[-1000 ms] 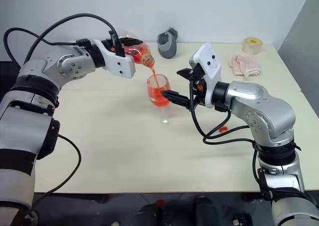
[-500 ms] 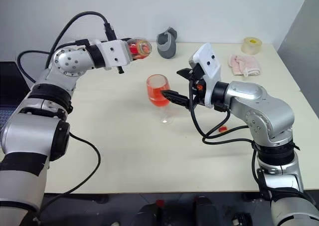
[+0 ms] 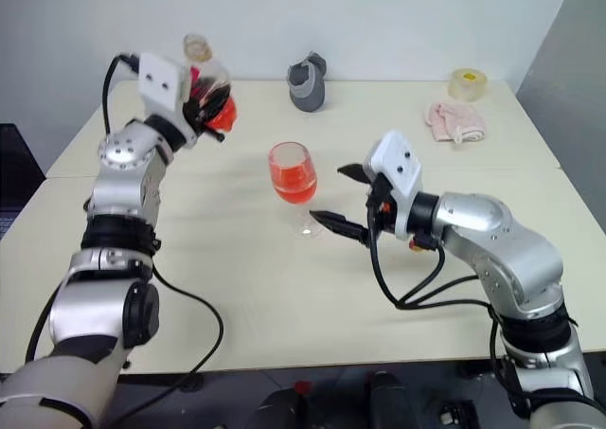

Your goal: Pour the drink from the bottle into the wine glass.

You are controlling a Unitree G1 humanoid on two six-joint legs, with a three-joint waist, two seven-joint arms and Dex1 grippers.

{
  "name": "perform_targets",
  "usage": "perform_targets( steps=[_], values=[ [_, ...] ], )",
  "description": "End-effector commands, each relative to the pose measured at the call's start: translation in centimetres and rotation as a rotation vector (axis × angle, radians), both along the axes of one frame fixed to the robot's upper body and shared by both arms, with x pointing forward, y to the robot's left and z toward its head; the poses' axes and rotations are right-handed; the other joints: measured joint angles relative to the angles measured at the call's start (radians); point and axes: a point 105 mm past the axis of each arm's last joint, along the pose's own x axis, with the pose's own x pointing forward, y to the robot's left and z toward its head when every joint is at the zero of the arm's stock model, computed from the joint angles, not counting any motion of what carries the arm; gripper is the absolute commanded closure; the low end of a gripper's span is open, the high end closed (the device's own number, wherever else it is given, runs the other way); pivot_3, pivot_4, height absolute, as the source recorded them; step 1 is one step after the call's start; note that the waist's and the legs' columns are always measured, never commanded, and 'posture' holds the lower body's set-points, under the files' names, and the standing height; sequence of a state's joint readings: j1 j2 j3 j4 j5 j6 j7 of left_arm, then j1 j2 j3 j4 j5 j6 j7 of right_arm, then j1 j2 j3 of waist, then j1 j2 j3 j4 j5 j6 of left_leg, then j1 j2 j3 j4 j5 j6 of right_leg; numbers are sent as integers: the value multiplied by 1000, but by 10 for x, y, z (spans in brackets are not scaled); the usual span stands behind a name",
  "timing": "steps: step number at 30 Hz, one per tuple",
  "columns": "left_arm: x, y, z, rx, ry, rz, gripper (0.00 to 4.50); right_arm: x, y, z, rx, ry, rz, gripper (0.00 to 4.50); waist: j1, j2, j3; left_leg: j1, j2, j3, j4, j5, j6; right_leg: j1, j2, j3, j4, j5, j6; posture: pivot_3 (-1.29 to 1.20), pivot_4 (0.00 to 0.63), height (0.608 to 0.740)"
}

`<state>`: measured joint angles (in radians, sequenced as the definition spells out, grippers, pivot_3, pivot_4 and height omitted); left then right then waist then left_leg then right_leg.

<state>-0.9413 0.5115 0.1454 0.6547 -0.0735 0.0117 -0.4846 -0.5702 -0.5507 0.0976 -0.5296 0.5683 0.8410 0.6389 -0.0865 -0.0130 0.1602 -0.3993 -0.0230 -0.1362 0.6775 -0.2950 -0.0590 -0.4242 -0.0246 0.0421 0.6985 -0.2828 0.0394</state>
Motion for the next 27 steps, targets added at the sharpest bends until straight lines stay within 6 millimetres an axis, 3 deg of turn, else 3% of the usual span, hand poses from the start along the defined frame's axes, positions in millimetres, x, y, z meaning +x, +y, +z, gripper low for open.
perform_targets(
  steps=[1,4,7,11,17,25,27],
  values=[
    [-16,24,7,-120,-51,121,3565,-13,3,8,16,-107,37,0,1,0,0,0,0,0,0,0,0,0,0,0,0,0,0,0,150,740],
    [-25,39,-18,-191,9,198,3565,-16,2,0,19,-116,40,0,4,-1,0,0,0,0,0,0,0,0,-1,0,0,0,0,0,150,740],
    [-31,47,-35,-246,52,238,3565,-18,3,-4,20,-124,43,0,7,-1,0,0,0,0,0,0,0,1,-1,0,-1,0,0,0,150,740],
    [-39,50,-72,-339,132,229,3565,-17,4,-10,50,-139,39,0,21,-1,-1,1,0,1,1,0,0,2,-3,0,-1,0,0,0,150,740],
    [-40,44,-93,-375,168,176,3565,-23,4,-21,70,-134,68,0,37,-3,-2,1,0,2,1,0,0,3,-3,-1,-2,0,0,0,150,740],
    [-37,44,-105,-349,181,169,3565,-21,2,-30,59,-99,55,0,37,-3,-2,2,-1,2,1,0,0,3,-4,0,-2,0,0,0,150,740],
    [-37,45,-109,-339,184,174,2846,-20,2,-30,67,-90,45,0,37,-3,-2,2,-1,2,1,0,0,4,-4,0,-2,0,0,0,150,740]
  ],
)
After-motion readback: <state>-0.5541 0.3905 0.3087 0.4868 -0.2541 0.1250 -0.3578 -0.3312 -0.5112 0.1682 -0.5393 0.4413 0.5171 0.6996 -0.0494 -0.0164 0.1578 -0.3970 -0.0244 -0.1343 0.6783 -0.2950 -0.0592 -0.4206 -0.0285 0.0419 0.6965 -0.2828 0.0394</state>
